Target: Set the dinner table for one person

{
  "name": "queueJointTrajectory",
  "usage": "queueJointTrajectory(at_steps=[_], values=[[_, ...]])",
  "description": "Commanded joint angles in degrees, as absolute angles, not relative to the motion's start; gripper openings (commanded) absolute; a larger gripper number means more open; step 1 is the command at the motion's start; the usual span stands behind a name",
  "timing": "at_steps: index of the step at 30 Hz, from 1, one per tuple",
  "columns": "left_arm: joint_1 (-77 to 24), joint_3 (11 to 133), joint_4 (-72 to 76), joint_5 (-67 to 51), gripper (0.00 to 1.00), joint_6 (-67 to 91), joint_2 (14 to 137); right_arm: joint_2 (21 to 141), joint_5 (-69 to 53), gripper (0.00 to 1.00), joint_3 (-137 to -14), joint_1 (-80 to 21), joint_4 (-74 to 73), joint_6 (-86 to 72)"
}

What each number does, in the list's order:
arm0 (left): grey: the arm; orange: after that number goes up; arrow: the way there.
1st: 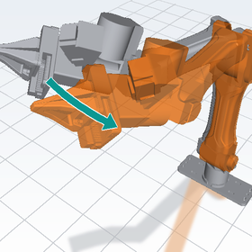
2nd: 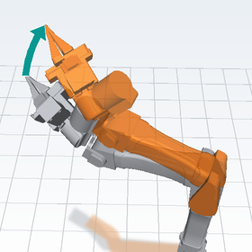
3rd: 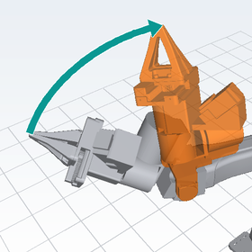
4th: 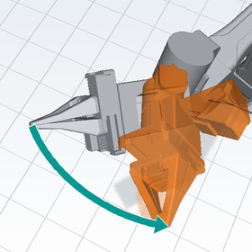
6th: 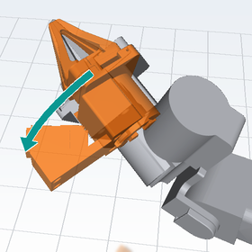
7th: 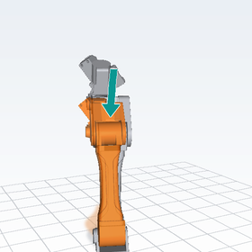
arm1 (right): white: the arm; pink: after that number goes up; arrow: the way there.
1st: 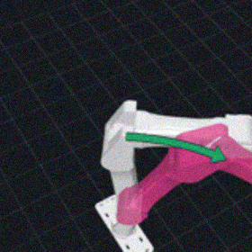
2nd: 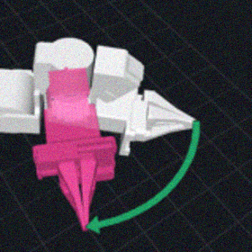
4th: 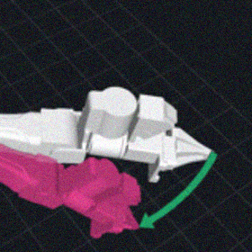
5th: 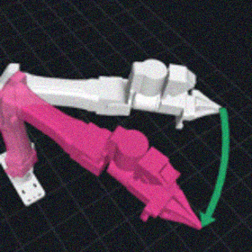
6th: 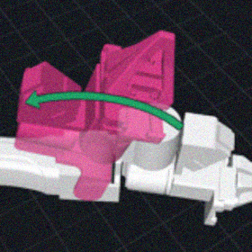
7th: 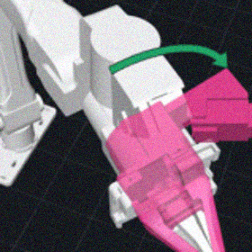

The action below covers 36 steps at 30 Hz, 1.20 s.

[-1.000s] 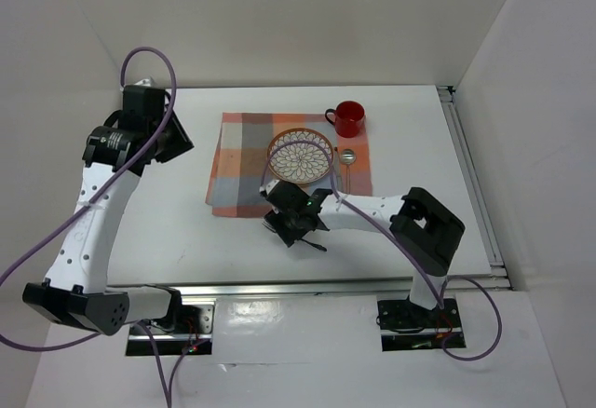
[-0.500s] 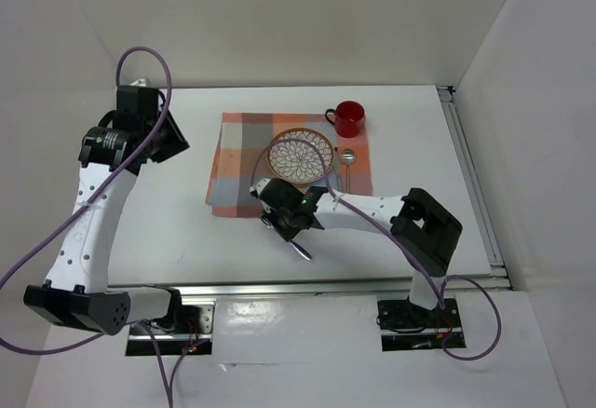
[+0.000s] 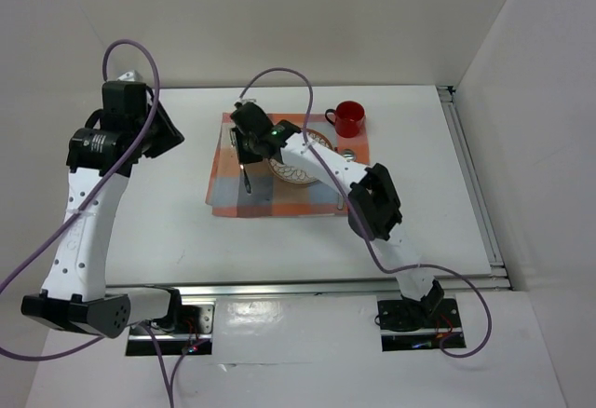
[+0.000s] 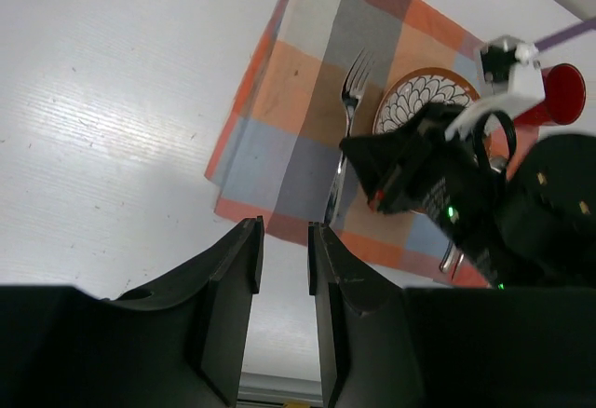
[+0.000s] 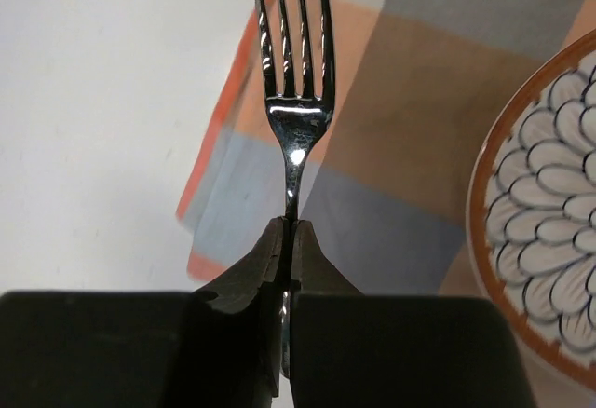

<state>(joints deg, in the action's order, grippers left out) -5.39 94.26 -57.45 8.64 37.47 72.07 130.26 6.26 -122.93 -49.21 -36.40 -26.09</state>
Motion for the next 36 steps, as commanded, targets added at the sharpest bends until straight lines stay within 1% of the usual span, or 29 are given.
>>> queueJointTrajectory(at_steps=[1,6,8,10,12,13,14,15,17,18,19,20,22,23,25,26,27,29,30,31,33,34,35,36], values=[[-5.01,94.31,-56.51,7.65,0.43,36.21,69.52,134.81,5.98,0.00,-130.67,-47.29,-35.87,-33.83],[-4.49,93.26,-56.51,5.72,0.43,36.21,69.00,141.65,5.98,0.00,-133.24,-45.53,-28.92,-36.04],[-4.48,93.25,-57.65,5.71,0.43,36.21,68.99,144.65,5.19,0.00,-137.00,-44.82,-29.44,-37.17],[-4.48,93.87,-58.18,5.71,0.43,35.60,68.39,147.74,4.57,0.00,-137.90,-44.21,-29.97,-37.71],[-4.48,94.39,-58.80,5.71,0.43,35.60,67.77,146.96,5.45,0.00,-133.97,-44.21,-26.83,-38.32],[-4.48,94.39,-58.80,5.10,0.43,34.81,67.76,146.26,5.45,0.00,-129.59,-44.21,-22.46,-38.32],[-3.96,94.39,-58.80,5.10,0.43,34.80,67.76,145.64,4.75,0.02,-128.07,-44.21,-20.85,-38.32],[-3.96,94.92,-59.58,5.10,0.43,34.28,67.76,145.11,4.75,0.15,-127.36,-44.21,-19.79,-38.32],[-3.96,95.44,-60.38,5.89,0.43,34.28,67.76,144.58,4.75,0.26,-127.35,-44.21,-18.98,-37.54],[-3.96,95.45,-61.08,5.89,0.43,34.28,67.76,143.45,4.75,0.46,-127.35,-44.82,-18.98,-36.83],[-3.96,95.45,-61.08,6.41,0.43,33.76,67.76,142.92,5.27,0.51,-127.35,-45.35,-18.29,-36.22],[-3.96,95.45,-61.08,6.42,0.43,33.75,67.76,142.21,5.27,0.55,-126.74,-45.35,-17.76,-35.69],[-3.96,95.45,-61.08,6.42,0.43,33.75,67.24,139.15,5.89,0.59,-125.78,-45.96,-16.62,-35.16],[-3.96,95.45,-61.08,6.42,0.43,33.75,67.24,137.91,5.89,0.64,-124.38,-45.97,-16.09,-34.29],[-3.96,95.45,-61.08,6.42,0.43,33.75,67.24,133.36,6.94,0.68,-122.70,-46.49,-14.68,-32.79],[-3.96,95.45,-60.56,6.42,0.43,33.75,67.24,131.76,6.94,0.73,-122.09,-46.49,-14.16,-32.26],[-3.96,95.45,-60.56,5.89,0.43,34.27,67.24,130.27,6.94,0.75,-120.95,-46.49,-13.54,-30.78],[-3.96,95.45,-60.56,5.89,0.43,34.28,67.24,125.44,7.47,0.83,-120.07,-46.49,-13.54,-29.10],[-3.96,94.58,-59.77,5.89,0.43,34.28,67.24,122.55,7.47,1.00,-119.54,-45.97,-15.01,-26.83],[-3.96,94.57,-58.98,5.89,0.43,33.76,67.24,121.48,6.95,1.00,-119.53,-45.36,-15.03,-26.81],[-3.96,93.78,-58.10,5.37,0.43,32.97,67.24,119.54,6.94,1.00,-122.50,-43.34,-24.40,-26.81],[-3.96,93.78,-58.10,5.36,0.43,32.35,67.24,117.10,6.94,1.00,-122.52,-40.89,-27.74,-26.81],[-3.96,93.78,-58.10,6.23,0.43,32.34,67.76,115.59,8.77,1.00,-122.52,-39.56,-34.12,-27.42],[-3.96,94.48,-58.10,7.11,0.43,31.82,68.29,114.01,10.70,1.00,-119.82,-38.25,-37.15,-27.94]])
